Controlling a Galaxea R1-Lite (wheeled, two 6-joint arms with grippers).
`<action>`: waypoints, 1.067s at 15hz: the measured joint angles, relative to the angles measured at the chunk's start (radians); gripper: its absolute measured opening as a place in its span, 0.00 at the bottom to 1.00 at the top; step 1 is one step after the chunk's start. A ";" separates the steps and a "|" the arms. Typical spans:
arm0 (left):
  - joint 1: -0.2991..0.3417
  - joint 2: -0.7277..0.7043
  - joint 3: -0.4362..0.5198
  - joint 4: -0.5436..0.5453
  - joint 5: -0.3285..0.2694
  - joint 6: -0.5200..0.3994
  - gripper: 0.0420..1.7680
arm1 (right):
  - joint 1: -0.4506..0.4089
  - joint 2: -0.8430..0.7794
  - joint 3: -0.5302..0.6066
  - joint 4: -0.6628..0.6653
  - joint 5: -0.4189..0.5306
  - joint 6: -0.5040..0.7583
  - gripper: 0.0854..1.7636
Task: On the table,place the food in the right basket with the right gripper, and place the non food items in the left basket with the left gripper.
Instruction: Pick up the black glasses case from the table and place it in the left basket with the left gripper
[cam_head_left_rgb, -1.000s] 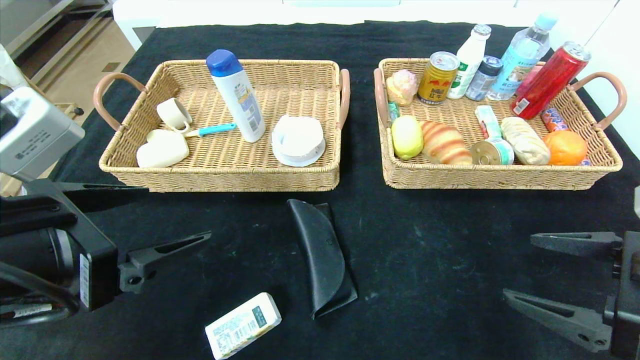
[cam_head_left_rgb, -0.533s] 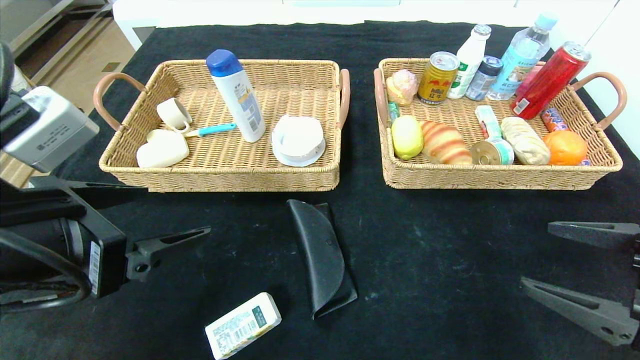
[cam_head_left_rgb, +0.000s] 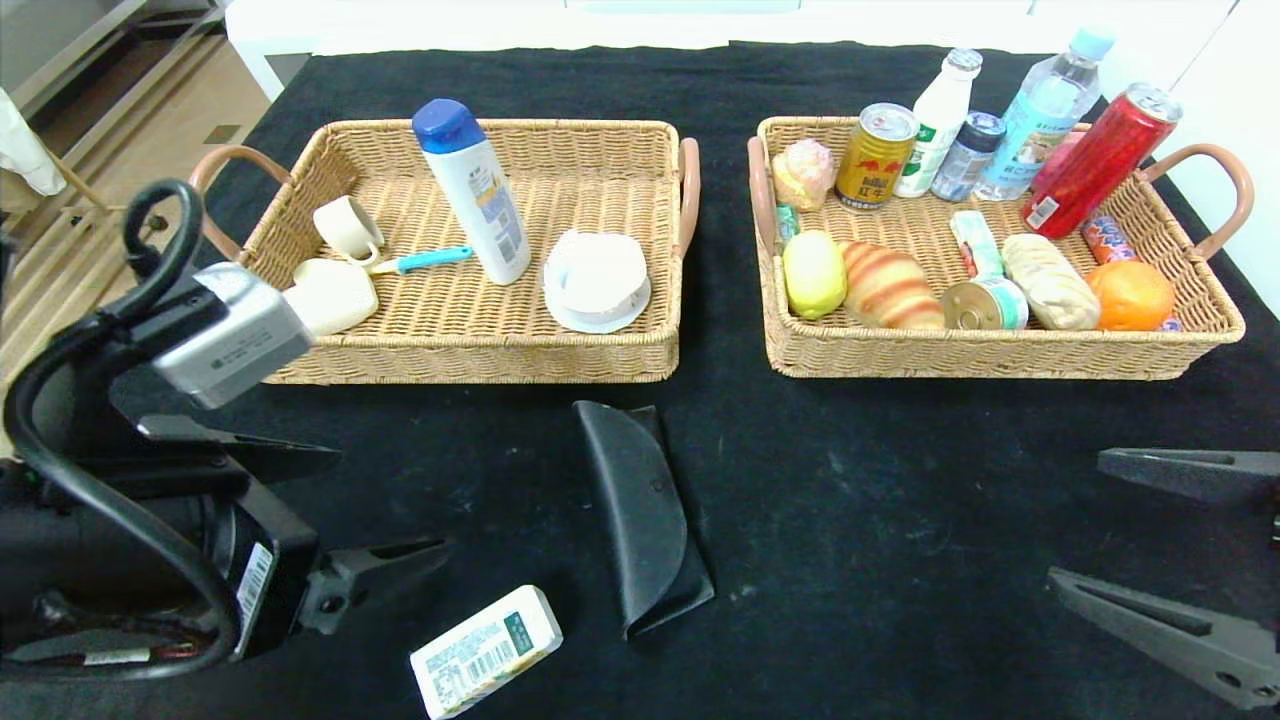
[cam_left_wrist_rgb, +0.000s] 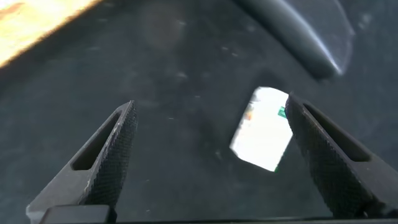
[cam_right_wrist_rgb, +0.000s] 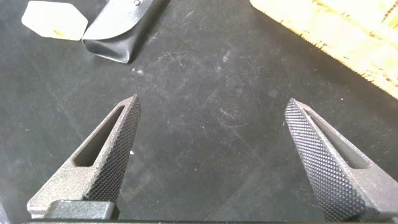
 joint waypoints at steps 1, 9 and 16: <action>-0.020 0.014 -0.001 0.013 0.005 0.003 0.97 | 0.000 0.001 0.000 0.000 -0.001 0.000 0.96; -0.155 0.196 -0.170 0.068 0.077 -0.046 0.97 | -0.011 0.000 -0.001 -0.003 -0.001 -0.005 0.96; -0.282 0.452 -0.486 0.240 0.182 -0.617 0.97 | -0.014 -0.010 -0.002 -0.003 -0.002 -0.011 0.97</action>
